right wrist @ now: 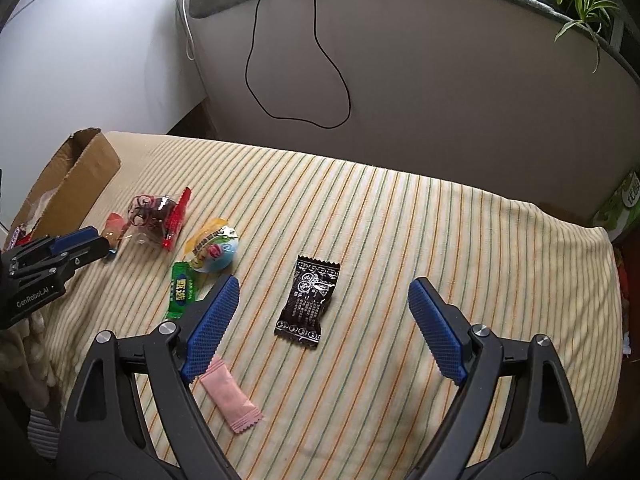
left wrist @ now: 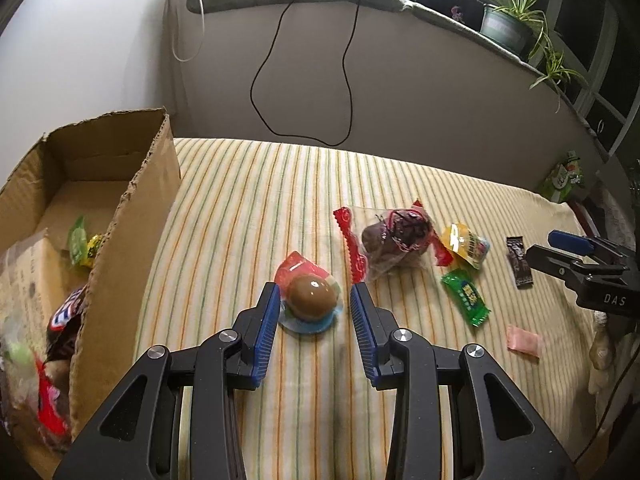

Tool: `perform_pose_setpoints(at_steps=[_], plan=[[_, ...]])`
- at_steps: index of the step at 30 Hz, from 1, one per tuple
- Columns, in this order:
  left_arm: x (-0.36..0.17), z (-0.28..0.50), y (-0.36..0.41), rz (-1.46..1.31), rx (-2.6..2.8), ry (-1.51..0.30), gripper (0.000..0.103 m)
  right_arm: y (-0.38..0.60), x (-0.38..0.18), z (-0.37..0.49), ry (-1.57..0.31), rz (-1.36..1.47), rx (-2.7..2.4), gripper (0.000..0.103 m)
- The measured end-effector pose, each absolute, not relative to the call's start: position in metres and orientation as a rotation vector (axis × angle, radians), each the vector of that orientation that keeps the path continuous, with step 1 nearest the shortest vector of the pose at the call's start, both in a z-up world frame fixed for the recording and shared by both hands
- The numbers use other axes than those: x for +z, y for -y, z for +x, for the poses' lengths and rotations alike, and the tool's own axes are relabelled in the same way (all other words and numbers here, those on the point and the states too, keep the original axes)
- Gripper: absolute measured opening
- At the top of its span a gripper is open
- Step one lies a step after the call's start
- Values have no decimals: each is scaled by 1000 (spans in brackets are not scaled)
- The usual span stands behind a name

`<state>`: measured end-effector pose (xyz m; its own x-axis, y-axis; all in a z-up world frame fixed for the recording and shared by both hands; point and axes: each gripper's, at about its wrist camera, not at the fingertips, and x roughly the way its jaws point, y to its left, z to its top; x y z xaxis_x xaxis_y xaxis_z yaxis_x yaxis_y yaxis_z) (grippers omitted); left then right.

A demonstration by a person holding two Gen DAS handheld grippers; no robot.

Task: Organize snacks
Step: 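Grasp the red-wrapped chocolate egg with the left tool while the right tool grasps the black candy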

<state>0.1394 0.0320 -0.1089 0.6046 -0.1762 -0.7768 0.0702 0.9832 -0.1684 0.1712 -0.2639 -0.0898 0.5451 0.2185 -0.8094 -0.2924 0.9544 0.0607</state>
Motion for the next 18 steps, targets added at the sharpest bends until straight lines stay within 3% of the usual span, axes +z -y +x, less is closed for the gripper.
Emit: perform_pose_setpoints(at_steps=[10,16,18], plan=[[-117,147,-30,-98,-134,-915,35,256,-104,179,-985,-103,307,69],[-117,147,-29,-86,-131,-903,27,253,-110,178,-998,-125,298,51],[-117,147,-29,-86,-130,-902,27,253,-110,179,-999,-122,297,39]])
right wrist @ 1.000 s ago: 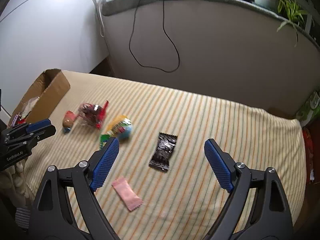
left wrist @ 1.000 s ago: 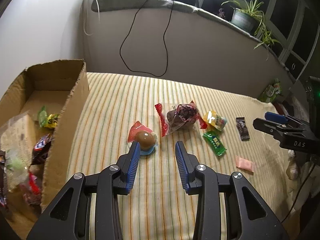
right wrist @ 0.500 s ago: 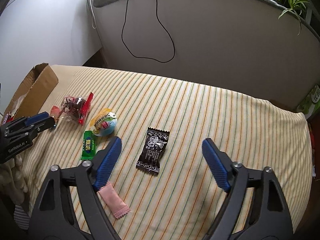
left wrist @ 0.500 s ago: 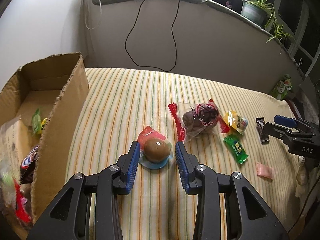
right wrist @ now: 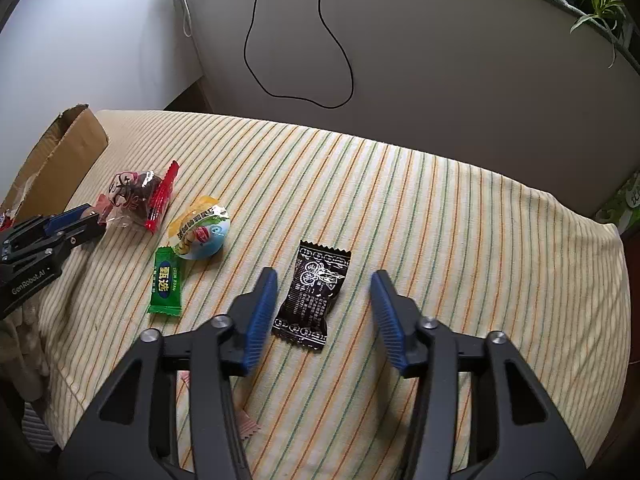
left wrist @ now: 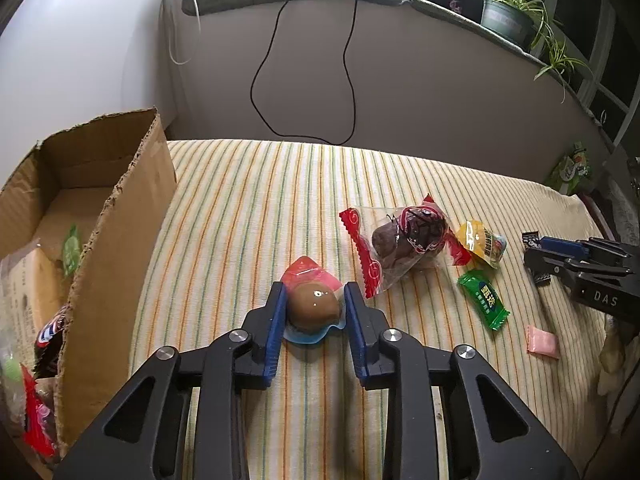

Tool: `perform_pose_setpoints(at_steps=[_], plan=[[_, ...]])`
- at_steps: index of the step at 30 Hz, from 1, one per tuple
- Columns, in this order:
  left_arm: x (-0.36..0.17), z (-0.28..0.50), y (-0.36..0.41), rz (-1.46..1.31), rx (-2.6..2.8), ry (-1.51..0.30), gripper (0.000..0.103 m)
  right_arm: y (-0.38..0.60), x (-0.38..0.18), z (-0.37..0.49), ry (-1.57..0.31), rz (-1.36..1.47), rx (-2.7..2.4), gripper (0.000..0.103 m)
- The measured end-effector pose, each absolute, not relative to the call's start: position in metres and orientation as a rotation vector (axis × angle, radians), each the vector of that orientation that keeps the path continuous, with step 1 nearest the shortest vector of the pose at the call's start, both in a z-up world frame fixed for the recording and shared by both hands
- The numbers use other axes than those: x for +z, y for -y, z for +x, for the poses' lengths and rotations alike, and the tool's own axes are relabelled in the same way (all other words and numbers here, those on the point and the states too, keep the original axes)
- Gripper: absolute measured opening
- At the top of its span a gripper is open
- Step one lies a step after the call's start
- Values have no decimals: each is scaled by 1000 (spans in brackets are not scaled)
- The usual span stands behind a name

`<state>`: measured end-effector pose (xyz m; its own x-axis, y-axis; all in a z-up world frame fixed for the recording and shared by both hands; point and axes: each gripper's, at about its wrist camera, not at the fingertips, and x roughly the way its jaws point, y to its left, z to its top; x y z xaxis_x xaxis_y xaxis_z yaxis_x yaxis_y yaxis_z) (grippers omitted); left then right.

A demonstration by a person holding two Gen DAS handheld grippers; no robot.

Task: Organize snacks
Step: 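Grasp the red-wrapped chocolate egg with the left tool while the right tool grasps the black candy, then carry the chocolate egg with the left tool while the right tool carries the black candy into the box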

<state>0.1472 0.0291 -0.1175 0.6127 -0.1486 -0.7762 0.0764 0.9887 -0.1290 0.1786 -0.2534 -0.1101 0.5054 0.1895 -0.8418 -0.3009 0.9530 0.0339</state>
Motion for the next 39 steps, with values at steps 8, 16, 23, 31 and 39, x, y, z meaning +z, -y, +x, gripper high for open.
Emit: perform_pose_setpoints(at_steps=[8,16,23,31,39], plan=[[-117,145,-29,-100,-140,-899,26,260,-109,178,-1005,-91,298,24],[-110,136,-30,-115,-155,-885,26,264,-100,171,-986,-62,301,24],[-93,125,-33,-127,-168,-847,26,266,-80,159,-949,-50,310,24],[-67,110,-50,-143,-159,-781,26,245,-52,147,-898,-63,361,24],[-45,100,-82,-161,-110,-732,26,201,-31,130,-858,-95,445,24]])
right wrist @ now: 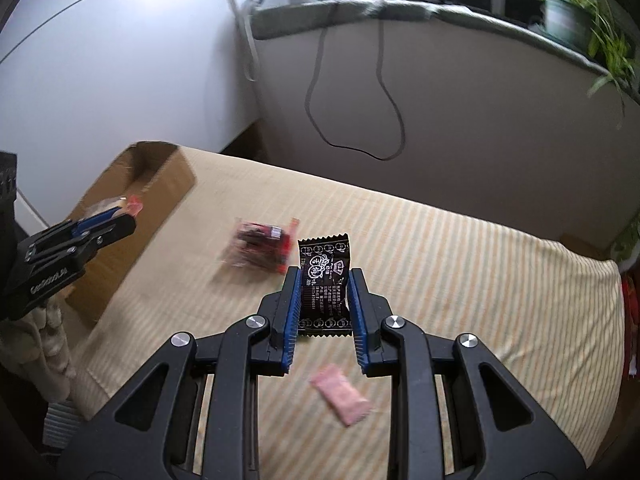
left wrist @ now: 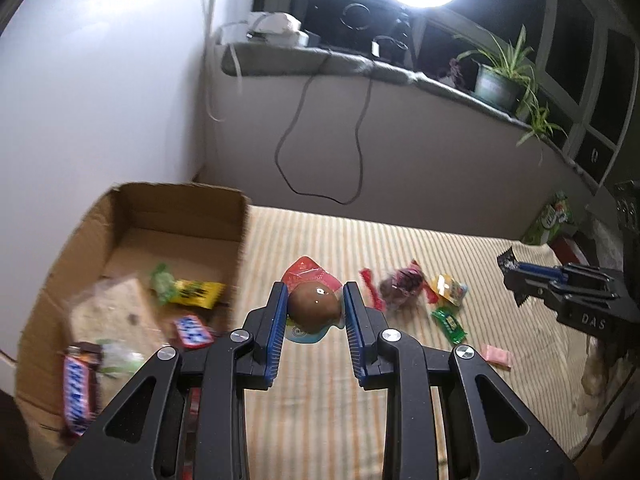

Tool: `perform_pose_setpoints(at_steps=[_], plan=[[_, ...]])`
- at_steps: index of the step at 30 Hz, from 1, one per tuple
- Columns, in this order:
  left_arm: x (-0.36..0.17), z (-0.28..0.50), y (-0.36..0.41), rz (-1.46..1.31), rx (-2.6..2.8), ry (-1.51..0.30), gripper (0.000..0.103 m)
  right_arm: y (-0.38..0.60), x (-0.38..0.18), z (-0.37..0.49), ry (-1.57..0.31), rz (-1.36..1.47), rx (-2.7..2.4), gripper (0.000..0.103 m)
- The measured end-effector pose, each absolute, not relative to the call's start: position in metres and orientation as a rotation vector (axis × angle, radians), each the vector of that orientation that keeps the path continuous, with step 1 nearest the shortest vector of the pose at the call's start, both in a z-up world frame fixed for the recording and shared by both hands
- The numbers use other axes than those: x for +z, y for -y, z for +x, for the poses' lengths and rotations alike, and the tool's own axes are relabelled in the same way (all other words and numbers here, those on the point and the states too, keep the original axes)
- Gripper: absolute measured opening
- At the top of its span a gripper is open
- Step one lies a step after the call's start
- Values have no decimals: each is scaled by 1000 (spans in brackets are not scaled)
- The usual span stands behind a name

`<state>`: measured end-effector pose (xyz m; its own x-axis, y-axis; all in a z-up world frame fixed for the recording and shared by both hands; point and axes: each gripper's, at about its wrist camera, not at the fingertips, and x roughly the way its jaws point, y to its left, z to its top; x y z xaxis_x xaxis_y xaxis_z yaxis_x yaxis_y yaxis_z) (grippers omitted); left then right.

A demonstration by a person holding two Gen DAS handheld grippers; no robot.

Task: Organize snacks
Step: 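Carry the chocolate egg with the left tool while the right tool carries the black candy into the box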

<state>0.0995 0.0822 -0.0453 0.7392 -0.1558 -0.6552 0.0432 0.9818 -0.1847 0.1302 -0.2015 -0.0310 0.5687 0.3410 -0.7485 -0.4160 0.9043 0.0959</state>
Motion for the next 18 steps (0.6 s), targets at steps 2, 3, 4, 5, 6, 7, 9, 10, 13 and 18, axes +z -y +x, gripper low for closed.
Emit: perform_pose_setpoints(at_steps=[2,3,4,5,6,7,9,10,13,18], plan=[[-41,97,-93,-168,-92,-723,26,188,-27,127,-848,-102,466,24],[-40,96,-98,-170,-84,-718,26,181,-24,125,-843,-107,478,24],[-38,95,-103,-172,-75,-714,26,175,-23,124,-839,-111,488,24],[-36,94,-108,-174,-65,-709,26,167,-20,122,-834,-115,501,24],[-34,94,-115,-176,-54,-705,26,161,-20,121,-831,-119,511,24],[-33,93,-120,-178,-46,-702,26,156,-19,120,-828,-122,520,24],[-32,91,-133,-184,-29,-701,26,143,-17,117,-823,-125,543,24],[-32,89,-138,-187,-23,-700,26,136,-17,116,-821,-128,556,24],[-32,86,-155,-194,4,-697,26,114,-17,110,-819,-140,590,24],[-33,84,-177,-218,30,-701,26,82,-18,103,-822,-162,644,24]])
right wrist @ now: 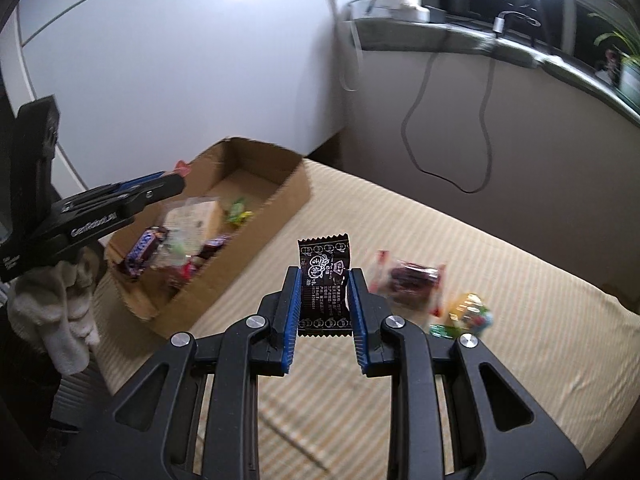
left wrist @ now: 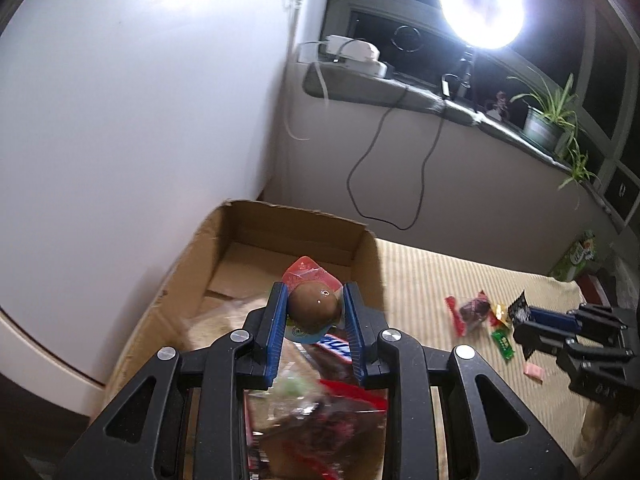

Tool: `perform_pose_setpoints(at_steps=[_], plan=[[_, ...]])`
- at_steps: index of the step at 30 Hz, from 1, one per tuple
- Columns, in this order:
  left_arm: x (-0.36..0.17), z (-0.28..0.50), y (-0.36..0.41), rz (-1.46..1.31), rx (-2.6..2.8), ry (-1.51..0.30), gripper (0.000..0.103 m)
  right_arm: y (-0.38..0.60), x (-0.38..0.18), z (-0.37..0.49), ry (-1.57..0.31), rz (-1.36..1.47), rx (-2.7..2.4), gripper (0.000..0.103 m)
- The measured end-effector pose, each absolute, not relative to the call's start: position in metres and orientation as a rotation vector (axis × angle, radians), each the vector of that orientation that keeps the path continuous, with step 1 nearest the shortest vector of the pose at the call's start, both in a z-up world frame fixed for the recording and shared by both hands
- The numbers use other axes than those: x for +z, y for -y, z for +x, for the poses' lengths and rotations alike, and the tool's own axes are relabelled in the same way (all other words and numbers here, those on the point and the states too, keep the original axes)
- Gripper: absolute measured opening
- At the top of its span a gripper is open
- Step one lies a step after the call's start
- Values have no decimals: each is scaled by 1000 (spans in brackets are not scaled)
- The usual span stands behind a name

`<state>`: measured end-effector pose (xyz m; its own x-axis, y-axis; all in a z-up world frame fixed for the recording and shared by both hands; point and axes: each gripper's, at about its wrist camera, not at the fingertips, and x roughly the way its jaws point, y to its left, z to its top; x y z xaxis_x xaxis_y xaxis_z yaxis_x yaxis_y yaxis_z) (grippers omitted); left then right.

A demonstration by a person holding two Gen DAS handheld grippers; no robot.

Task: Organize snacks
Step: 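Carry the chocolate egg with the left tool while the right tool carries the black candy into the box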

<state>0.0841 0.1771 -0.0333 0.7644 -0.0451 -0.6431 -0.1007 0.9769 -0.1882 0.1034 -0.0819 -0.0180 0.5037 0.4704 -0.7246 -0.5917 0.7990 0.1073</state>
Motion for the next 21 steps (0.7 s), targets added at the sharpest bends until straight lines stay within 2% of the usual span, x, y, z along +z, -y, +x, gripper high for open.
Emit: perform_pose_setpoints(at_steps=[10,21], plan=[[-37,87,-208,-242,66,-709,26,21,-20,94,-820,-219,723,24],[-45,95,-225,-262,77,-723,26,-23,-34,126,-866,-226,757,24]])
